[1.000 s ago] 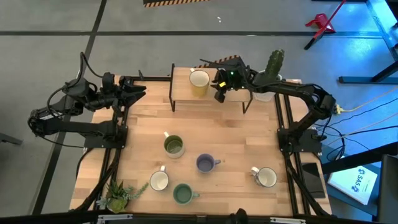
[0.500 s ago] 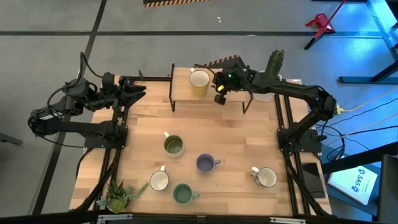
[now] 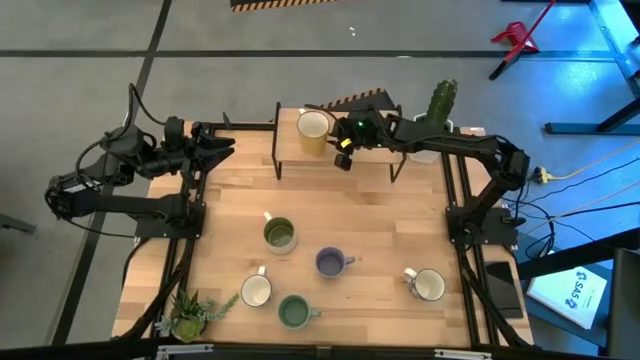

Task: Place coffee mugs
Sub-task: Put the yellow mug on the shelf

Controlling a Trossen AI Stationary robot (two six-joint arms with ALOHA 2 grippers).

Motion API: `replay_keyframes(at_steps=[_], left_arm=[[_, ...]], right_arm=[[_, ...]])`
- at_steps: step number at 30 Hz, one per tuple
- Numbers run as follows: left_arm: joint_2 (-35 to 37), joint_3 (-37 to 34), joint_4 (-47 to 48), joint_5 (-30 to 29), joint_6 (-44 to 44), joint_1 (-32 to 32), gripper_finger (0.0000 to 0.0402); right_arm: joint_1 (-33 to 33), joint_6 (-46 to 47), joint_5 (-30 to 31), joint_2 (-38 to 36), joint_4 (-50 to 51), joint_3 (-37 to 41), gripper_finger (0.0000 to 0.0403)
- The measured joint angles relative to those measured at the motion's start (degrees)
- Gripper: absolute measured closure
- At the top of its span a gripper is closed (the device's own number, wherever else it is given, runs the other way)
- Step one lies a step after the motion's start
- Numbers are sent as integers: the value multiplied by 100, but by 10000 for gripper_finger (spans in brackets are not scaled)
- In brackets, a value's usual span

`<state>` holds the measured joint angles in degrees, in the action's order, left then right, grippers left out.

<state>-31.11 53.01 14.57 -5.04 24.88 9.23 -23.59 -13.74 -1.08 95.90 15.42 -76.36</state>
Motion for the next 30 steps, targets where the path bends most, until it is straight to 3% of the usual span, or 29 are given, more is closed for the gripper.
replay_keyframes(at_steps=[12,26,30], left_arm=[[0,0,0,0,-2,0,248],[-2,0,0,0,-9,0,248],[-2,0,0,-1,-9,-1,248]], right_arm=[[0,212,-449,487,-749,1,320],[-4,148,-348,579,-1698,-16,320],[-4,99,-358,686,-1566,-240,320]])
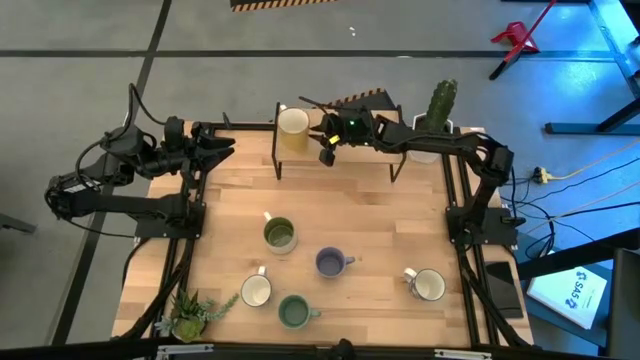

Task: Place coffee mugs
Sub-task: Put the yellow mug on the shelf

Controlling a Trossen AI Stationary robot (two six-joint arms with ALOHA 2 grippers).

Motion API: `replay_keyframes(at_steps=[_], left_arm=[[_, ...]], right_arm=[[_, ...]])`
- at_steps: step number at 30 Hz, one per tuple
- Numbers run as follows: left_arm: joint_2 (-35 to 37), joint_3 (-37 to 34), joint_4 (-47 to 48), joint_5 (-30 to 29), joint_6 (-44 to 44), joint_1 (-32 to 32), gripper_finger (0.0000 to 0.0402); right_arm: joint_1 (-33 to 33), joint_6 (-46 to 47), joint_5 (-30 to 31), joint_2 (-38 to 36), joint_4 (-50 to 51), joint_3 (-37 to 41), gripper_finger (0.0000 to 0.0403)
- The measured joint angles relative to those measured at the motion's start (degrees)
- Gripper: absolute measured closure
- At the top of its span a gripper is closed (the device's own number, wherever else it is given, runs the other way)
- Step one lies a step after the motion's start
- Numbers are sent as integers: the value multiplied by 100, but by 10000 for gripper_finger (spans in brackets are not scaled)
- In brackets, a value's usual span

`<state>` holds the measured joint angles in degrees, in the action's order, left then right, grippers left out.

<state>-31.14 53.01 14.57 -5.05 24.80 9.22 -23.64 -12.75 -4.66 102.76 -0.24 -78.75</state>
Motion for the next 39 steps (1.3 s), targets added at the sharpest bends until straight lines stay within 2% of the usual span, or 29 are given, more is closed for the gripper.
replay_keyframes(at_steps=[2,9,17,20,27,32,39], left_arm=[[1,0,0,-1,0,-1,248],[2,2,-2,-1,0,1,248],[0,2,-2,-1,0,1,248],[2,2,-2,-1,0,1,248],[2,2,0,-1,7,-1,248],[2,2,-2,-4,6,2,248],[1,2,-1,-23,4,1,248]], right_arm=[[0,-153,29,-3,250,-177,320],[109,-565,202,-52,2044,-1257,320],[761,-412,971,-32,2603,-1327,320],[905,-419,1079,80,2549,-1327,320],[979,-407,741,609,2054,-1317,320],[918,-499,1064,623,1907,-1325,320],[610,-576,967,625,1504,-1327,320]])
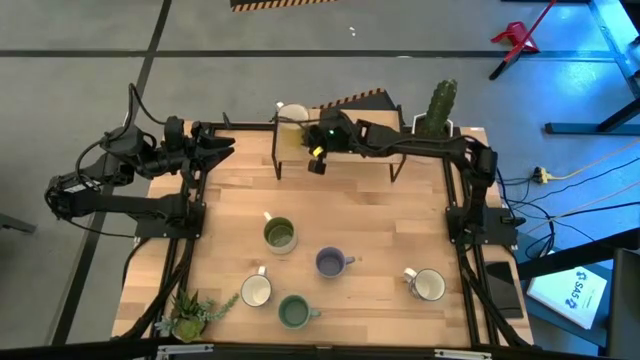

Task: Place coffee mugs
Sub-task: Put the yellow mug on the shelf

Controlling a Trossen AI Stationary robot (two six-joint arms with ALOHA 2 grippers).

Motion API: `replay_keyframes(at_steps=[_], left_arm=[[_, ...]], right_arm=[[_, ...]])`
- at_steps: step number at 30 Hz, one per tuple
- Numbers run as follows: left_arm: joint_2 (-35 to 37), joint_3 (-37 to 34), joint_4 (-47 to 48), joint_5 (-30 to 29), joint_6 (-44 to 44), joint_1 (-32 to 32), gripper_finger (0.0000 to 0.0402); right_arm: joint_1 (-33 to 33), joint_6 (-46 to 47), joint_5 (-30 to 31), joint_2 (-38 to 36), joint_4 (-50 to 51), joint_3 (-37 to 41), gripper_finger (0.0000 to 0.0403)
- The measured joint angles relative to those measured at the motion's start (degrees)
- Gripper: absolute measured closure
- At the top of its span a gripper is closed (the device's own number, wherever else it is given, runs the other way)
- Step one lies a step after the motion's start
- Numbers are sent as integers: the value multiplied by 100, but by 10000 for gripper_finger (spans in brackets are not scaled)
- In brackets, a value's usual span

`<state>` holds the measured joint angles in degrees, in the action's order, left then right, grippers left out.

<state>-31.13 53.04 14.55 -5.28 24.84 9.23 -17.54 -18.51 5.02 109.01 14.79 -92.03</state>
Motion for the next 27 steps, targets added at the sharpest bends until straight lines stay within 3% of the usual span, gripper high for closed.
replay_keyframes(at_steps=[15,27], left_arm=[[1,0,1,0,-2,0,248],[-1,0,1,0,-142,0,248]], right_arm=[[-353,-73,-288,87,-116,4,320],[115,21,-420,453,-689,4,320]])
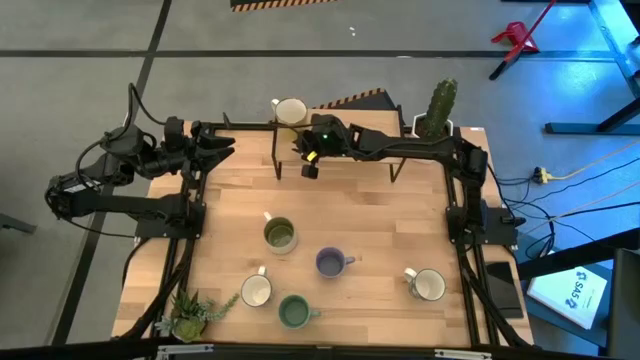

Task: Place coffee mugs
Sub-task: Put the yellow mug on the shelf

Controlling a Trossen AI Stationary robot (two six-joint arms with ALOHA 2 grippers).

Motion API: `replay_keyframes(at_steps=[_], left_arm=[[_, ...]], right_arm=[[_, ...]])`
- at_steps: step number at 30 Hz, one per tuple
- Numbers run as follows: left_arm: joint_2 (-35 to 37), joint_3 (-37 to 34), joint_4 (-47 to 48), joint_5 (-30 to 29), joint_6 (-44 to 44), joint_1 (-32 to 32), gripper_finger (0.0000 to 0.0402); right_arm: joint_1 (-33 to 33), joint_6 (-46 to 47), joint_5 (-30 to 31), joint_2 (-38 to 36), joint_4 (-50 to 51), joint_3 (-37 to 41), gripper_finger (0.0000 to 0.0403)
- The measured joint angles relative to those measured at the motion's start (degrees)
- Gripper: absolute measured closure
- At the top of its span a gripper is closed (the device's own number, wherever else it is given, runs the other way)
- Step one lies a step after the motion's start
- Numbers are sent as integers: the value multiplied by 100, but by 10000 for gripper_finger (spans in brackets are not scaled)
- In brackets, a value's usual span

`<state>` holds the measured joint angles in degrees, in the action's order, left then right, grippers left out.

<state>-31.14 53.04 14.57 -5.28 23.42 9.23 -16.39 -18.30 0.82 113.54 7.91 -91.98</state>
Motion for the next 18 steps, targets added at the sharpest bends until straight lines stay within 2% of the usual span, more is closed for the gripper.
replay_keyframes(at_steps=[3,10,18], left_arm=[[1,0,0,-1,0,-1,248],[1,0,0,-1,-2,-2,248],[1,0,0,-8,-10,0,248]], right_arm=[[18,4,-33,106,-136,0,320],[-82,-132,309,115,-212,-8,320],[-354,-152,242,115,-211,-26,320]])
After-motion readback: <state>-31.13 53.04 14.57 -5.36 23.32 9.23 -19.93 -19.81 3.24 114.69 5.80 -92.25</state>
